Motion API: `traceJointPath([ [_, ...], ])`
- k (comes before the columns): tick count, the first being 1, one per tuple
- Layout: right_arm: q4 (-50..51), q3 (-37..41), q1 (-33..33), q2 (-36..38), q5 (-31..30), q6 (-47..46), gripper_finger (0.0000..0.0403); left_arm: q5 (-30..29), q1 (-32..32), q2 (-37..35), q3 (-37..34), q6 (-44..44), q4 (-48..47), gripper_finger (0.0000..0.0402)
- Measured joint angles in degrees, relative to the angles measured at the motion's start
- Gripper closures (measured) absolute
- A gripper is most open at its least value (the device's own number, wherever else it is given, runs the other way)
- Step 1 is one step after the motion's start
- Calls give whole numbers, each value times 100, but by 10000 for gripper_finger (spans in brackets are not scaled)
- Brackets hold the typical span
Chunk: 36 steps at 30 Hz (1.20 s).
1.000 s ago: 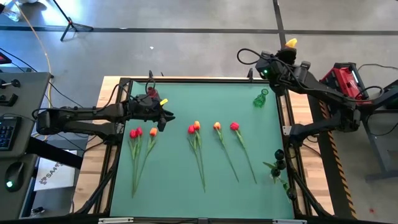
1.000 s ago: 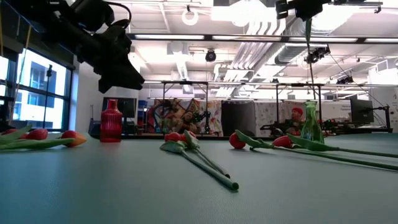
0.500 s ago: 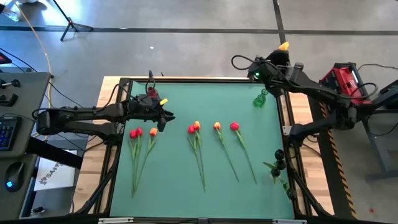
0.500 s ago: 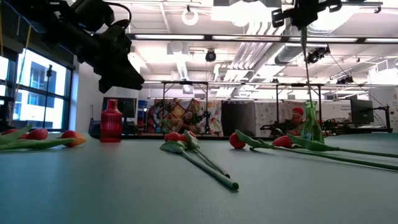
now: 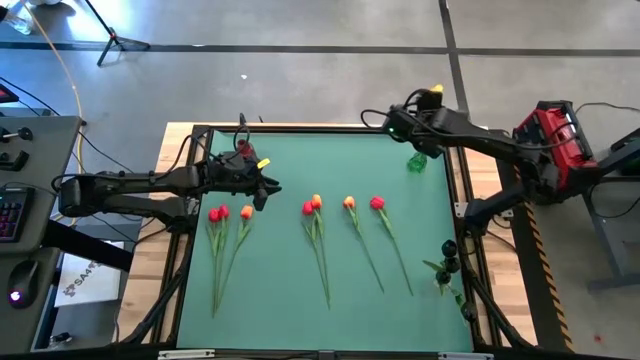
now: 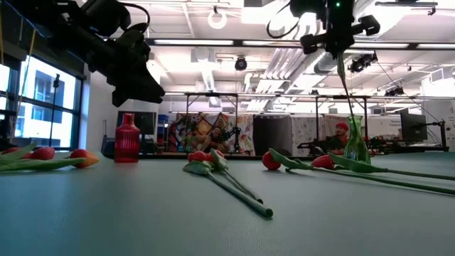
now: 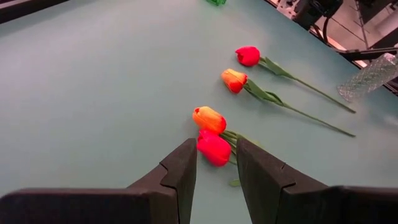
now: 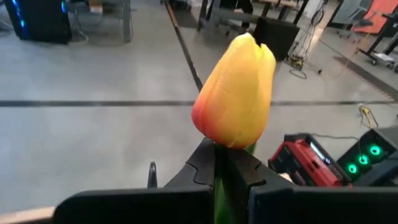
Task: Sort flowers into vase by color
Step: Put the right orange tulip into the green flower vase, then put the left orange tulip into the green flower vase
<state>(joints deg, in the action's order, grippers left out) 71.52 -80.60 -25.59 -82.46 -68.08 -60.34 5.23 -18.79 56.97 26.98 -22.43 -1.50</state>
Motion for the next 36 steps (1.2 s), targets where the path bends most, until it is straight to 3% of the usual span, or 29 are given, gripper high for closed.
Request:
traceJointPath([
  [11, 637, -2, -233, -10, 981, -123, 394, -2, 0, 0, 0, 3, -37, 298],
  [18, 718, -2, -400, 66, 1653, -129, 300, -4, 0, 2, 0, -105, -37, 298],
  [22, 717, -1, -371, 165, 1493, -129, 235, -128, 0, 2, 0, -103, -37, 298],
  [26, 647, -1, -222, 416, 1079, -400, 195, -74, 0, 0, 0, -154, -41, 298],
  [32, 2, 0, 9, 1010, 546, -13, 187, -143, 0, 1, 0, -666, -554, 298],
  [36, -697, -1, 189, 1369, 487, 886, 193, -58, 0, 0, 0, -1277, -1273, 298],
])
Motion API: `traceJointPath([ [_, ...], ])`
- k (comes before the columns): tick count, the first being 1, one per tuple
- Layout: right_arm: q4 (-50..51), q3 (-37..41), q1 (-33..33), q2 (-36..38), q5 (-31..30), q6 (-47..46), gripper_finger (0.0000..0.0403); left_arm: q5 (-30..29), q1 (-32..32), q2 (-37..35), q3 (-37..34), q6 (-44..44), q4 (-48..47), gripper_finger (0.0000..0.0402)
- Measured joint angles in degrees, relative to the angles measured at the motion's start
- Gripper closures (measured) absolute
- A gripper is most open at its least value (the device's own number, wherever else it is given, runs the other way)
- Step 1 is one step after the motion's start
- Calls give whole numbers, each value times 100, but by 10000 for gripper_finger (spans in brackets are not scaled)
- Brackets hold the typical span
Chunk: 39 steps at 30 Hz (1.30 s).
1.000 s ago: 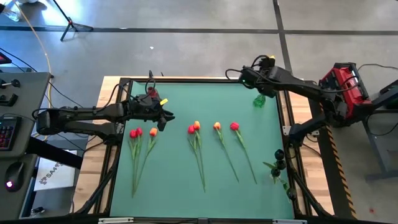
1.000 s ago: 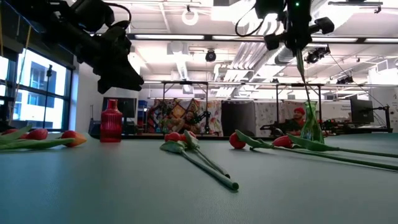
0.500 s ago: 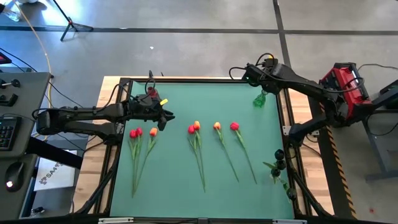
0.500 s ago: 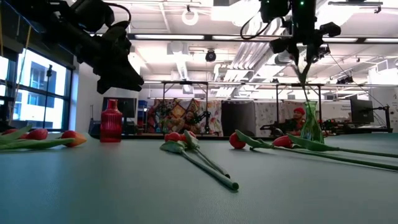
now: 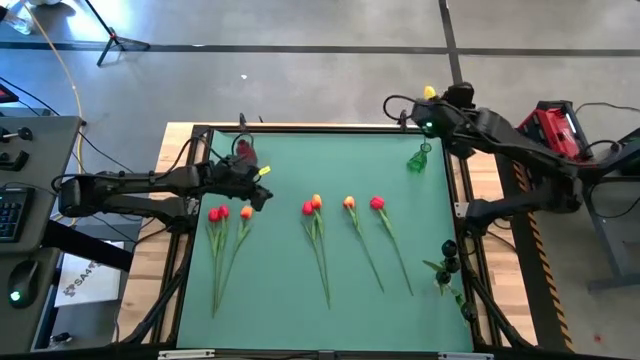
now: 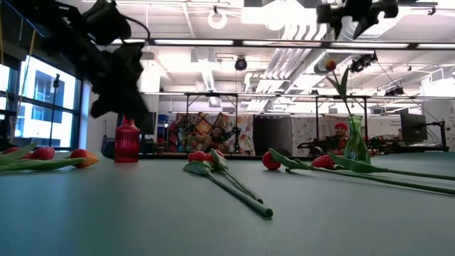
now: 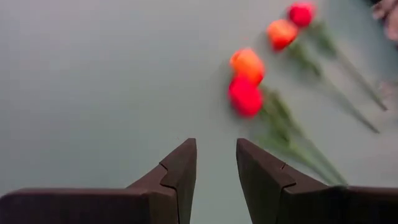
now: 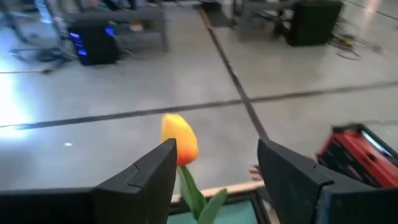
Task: Sort flowers into vase by color
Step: Put the left orange tulip into the green flower vase
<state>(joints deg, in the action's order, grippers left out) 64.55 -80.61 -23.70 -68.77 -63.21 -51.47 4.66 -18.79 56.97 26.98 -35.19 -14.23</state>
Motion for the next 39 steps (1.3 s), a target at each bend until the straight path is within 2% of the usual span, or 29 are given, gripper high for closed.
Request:
traceJointPath([
  [7, -915, 0, 166, 234, 515, 923, 199, 396, 115, -5, 0, -689, -1336, 298],
  [14, -1159, 1, 166, 74, 873, 1308, 199, 847, 569, -317, 208, -1505, -1855, 298],
  [19, -1152, 1, 163, -54, 1134, 1356, 199, 310, 1017, -472, 422, -1939, -2695, 311],
  [23, -1127, 1, 163, -150, 1398, 1296, 199, 201, 1497, -418, 329, -2593, -3340, 322],
  [29, -1128, 1, 163, -308, 1580, 1340, 199, -680, 1886, -328, 265, -2955, -3294, 326],
  [34, -1136, 1, 163, -364, 1588, 1444, 199, -1000, 1880, -258, 264, -2834, -2896, 326],
  [39, -1171, 1, 163, -363, 1569, 1447, 199, -1072, 1714, 160, 264, -2620, -2812, 326],
])
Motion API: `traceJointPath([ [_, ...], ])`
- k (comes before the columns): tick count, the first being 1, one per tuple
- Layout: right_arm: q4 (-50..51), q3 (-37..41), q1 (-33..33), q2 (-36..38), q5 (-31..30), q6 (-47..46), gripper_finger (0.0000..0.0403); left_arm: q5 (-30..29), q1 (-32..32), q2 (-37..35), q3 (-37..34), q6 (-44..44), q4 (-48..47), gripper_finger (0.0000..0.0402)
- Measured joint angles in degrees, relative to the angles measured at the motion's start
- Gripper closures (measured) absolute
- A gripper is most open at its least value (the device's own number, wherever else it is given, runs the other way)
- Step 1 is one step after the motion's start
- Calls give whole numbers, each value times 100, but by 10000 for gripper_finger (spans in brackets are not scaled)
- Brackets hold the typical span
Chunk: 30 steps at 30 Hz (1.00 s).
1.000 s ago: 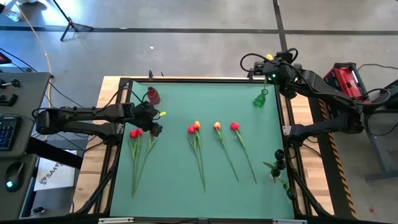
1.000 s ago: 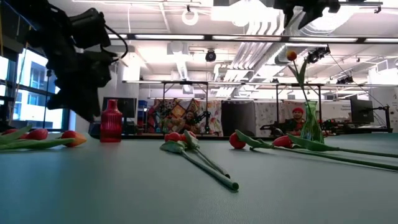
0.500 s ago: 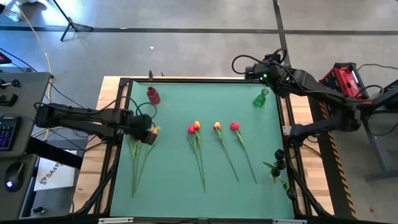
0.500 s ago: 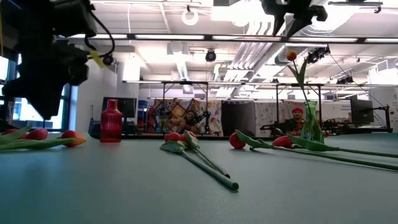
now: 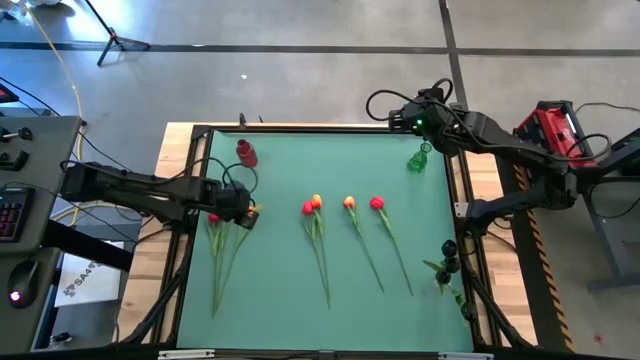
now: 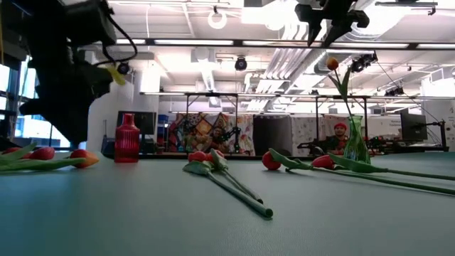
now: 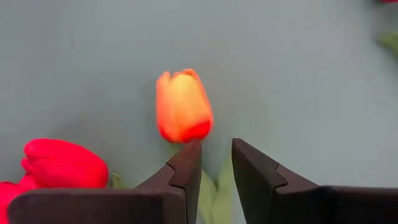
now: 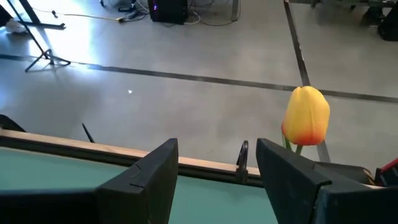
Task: Sort flowers into vase by color
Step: Put the left orange tulip into the green flower vase
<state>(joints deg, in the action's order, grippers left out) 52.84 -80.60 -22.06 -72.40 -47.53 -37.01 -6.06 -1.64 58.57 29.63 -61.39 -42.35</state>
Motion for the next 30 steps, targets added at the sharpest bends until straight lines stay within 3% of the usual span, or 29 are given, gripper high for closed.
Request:
traceJointPath([
  [10, 0, 0, 0, 0, 24, 77, 199, 267, -140, 785, 0, 162, 73, 326],
  [17, 0, 0, 0, 0, 42, 142, 199, 698, -134, 951, 0, 41, 299, 326],
  [30, 0, 0, 0, 2, 44, 255, 199, 384, -173, 1397, 6, 407, 513, 340],
])
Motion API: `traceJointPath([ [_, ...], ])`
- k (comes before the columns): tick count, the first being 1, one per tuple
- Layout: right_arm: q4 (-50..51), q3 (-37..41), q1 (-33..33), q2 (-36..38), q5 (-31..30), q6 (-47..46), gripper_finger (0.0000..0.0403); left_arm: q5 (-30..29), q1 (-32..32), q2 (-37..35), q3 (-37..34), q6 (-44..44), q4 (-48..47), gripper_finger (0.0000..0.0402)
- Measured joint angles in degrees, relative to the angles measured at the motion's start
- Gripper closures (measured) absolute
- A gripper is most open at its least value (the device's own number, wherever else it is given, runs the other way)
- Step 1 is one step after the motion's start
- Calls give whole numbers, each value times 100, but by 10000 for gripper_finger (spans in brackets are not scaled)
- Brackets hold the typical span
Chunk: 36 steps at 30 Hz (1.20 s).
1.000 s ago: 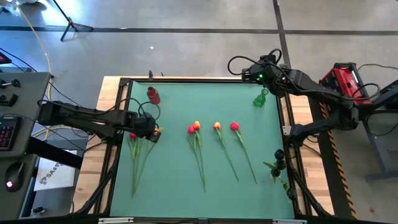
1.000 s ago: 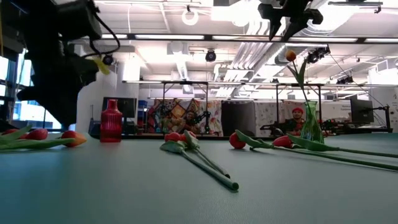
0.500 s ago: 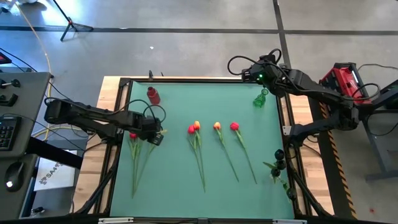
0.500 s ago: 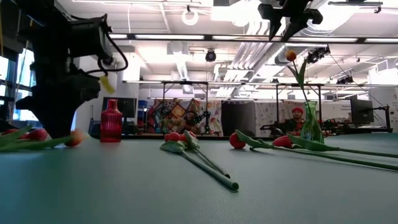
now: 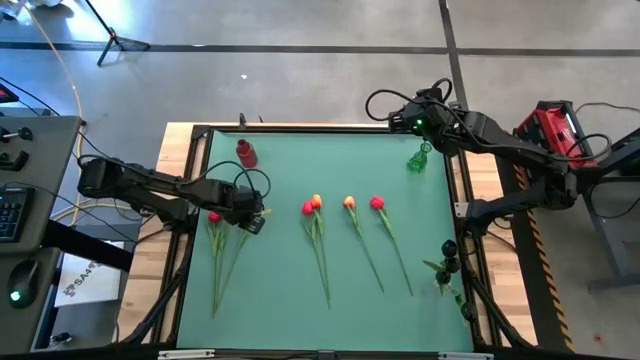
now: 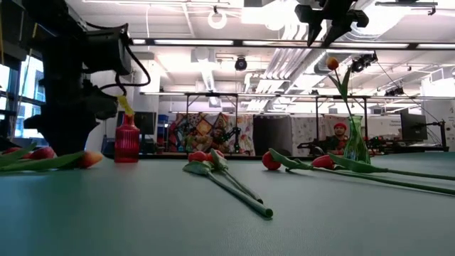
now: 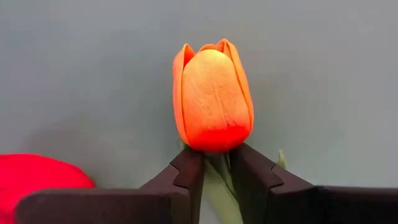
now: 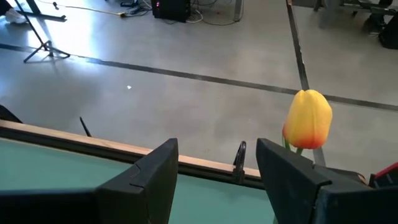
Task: Sort flowers into vase by color
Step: Put the left orange tulip into the green flower vase
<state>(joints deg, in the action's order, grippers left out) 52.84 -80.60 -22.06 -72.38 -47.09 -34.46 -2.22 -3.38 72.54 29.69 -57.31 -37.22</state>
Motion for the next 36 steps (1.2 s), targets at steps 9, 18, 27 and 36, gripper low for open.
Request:
traceJointPath([
  [9, -566, 0, 0, -30, 763, -300, 199, 13, -13, -29, -13, 150, 308, 397],
  [18, -1747, 2, 51, -358, 2472, -1, 199, 20, -427, -1002, 464, 351, 320, 400],
  [27, -2533, 2, 337, -571, 3532, 392, 199, -193, -957, -1779, 909, 1413, 2083, 401],
  [36, -3018, 2, 343, -861, 5162, 784, 199, -241, -1692, -1648, 914, 2269, 4956, 401],
])
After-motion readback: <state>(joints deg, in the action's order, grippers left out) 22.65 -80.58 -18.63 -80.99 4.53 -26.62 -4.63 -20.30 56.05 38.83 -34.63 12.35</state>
